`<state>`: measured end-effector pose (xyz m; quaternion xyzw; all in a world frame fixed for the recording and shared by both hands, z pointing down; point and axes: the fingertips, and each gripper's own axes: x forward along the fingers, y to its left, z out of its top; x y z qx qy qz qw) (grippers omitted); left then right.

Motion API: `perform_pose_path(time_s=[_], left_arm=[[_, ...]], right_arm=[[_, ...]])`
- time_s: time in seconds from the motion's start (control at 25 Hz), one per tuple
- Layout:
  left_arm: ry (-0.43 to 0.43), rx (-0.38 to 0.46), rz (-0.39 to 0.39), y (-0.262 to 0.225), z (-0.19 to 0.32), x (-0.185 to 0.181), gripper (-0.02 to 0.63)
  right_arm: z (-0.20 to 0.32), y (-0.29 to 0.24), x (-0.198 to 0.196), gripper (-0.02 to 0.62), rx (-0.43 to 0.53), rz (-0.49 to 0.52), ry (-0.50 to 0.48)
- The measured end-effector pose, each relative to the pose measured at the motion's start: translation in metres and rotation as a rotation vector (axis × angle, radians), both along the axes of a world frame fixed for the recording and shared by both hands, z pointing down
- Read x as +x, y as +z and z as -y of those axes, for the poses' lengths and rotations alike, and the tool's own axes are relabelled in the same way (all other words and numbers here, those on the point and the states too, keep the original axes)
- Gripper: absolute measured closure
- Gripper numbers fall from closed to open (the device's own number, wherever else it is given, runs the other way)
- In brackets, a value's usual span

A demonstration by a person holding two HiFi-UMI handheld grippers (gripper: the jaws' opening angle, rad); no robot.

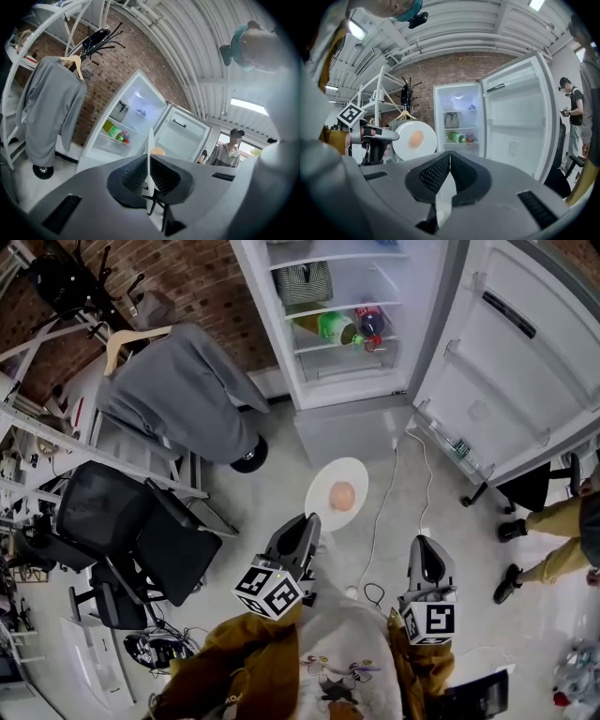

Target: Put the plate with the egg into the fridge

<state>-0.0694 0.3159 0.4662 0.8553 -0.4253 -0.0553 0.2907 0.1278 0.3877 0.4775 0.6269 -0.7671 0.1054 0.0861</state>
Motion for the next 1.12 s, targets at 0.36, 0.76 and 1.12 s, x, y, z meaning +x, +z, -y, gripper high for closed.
perform_pose_path(time_s=[0.36, 0.76, 1.12], left_arm=[[0.084, -0.085, -0.105, -0.002, 0.198, 0.026, 0.586], [0.135, -0.131, -0.277, -0.028, 0.355, 0.03, 0.586], [0.133, -0.171, -0.473, -0.043, 0.385, 0.026, 0.586]], right_arm=[[0.186, 0.0, -0.006, 0.589, -0.041, 0.21, -0.016], [0.364, -0.021, -0.035, 0.461, -0.112, 0.617, -0.072], [0.427, -0.04, -0.051, 0.446, -0.141, 0.847, -0.178]])
